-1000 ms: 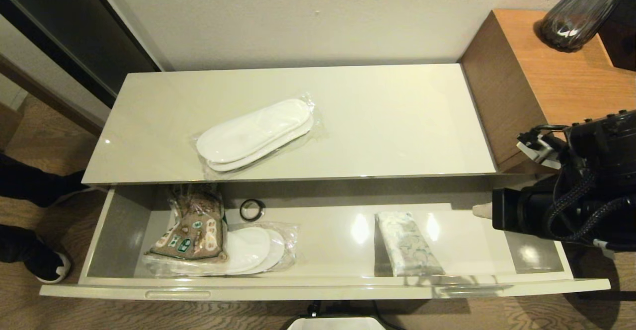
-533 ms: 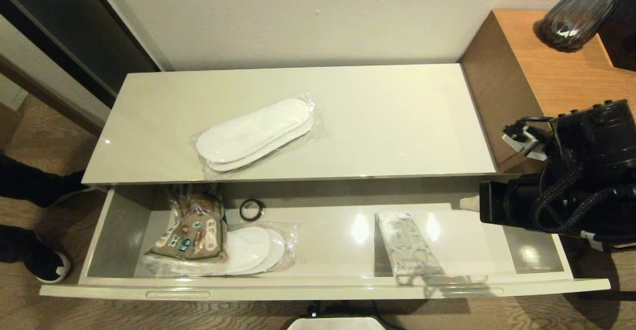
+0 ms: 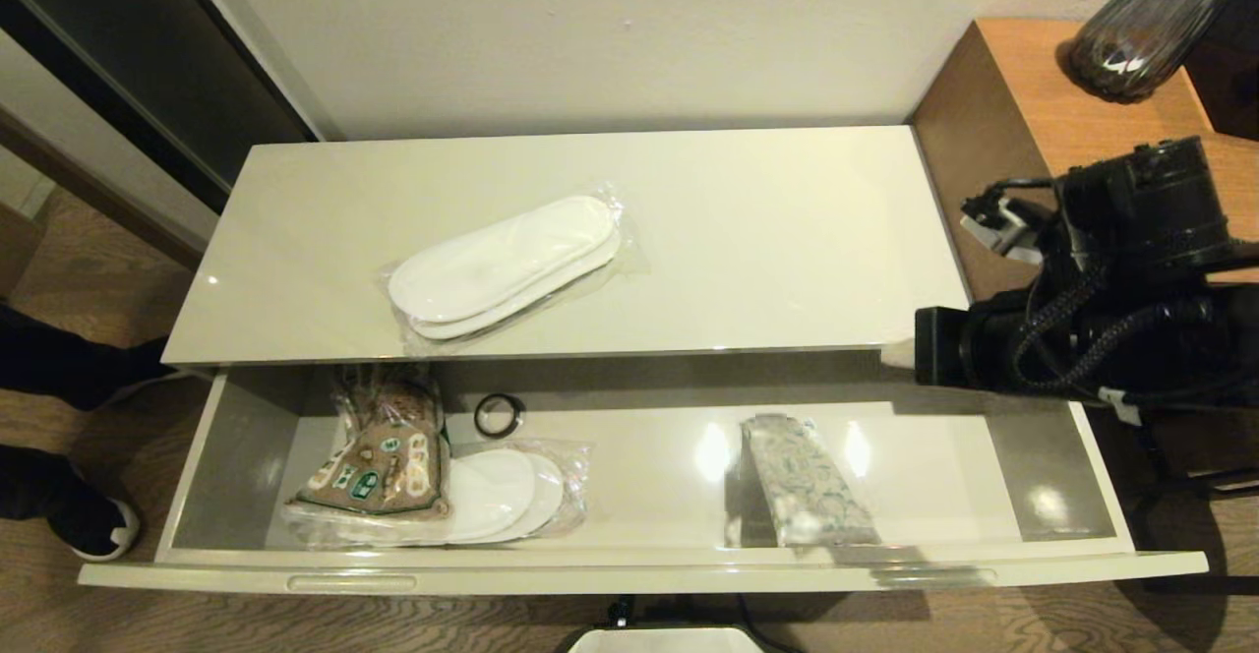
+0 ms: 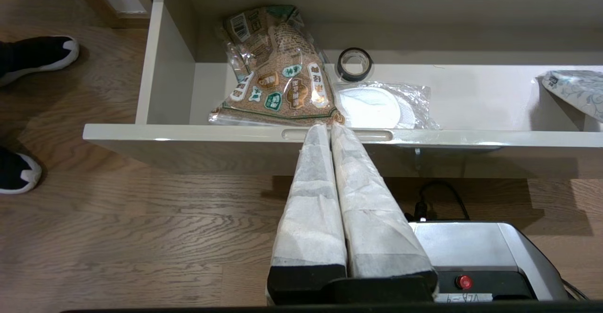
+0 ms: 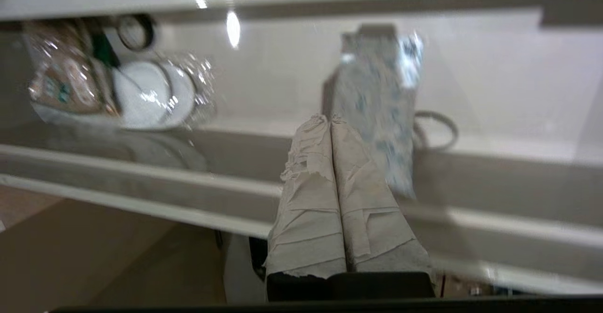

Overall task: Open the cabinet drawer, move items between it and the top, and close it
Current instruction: Pick up the disposable slippers on the table

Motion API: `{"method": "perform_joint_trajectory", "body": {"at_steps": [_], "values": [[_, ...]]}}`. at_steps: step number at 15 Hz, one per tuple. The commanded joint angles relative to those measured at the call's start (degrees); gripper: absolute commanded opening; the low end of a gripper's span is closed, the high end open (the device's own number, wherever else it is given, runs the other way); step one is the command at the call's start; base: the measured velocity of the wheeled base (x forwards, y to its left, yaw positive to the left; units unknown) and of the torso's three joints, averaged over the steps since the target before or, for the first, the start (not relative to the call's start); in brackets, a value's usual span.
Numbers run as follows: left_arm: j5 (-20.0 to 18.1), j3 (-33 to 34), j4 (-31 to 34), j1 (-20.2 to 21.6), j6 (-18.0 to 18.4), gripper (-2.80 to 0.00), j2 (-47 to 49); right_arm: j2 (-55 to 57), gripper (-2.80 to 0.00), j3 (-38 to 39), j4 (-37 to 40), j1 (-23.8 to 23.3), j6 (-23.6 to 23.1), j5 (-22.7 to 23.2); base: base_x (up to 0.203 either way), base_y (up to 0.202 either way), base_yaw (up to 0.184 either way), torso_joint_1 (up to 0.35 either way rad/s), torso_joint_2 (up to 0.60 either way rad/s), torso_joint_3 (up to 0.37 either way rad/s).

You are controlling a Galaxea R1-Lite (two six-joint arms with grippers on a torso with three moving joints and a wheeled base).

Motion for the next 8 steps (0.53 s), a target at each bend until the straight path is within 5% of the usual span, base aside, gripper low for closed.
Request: {"method": "perform_joint_trajectory", "body": {"at_steps": [1,8], "values": [[0.02,0.01,-0.04,-0.02,-0.05,-2.80,0.00,7.02,-2.80,-8.22,2.01,1.21,-1.14,-0.12,0.000,0.000,0.000,0.000,0.00,0.000],[0.02,0.01,-0.04,-0.02,-0.05,-2.80,0.00,18.53,-2.80,-20.39,4.15,5.54,-5.59,-0.55,0.000,0.000,0.000,0.000,0.00,0.000]]}}
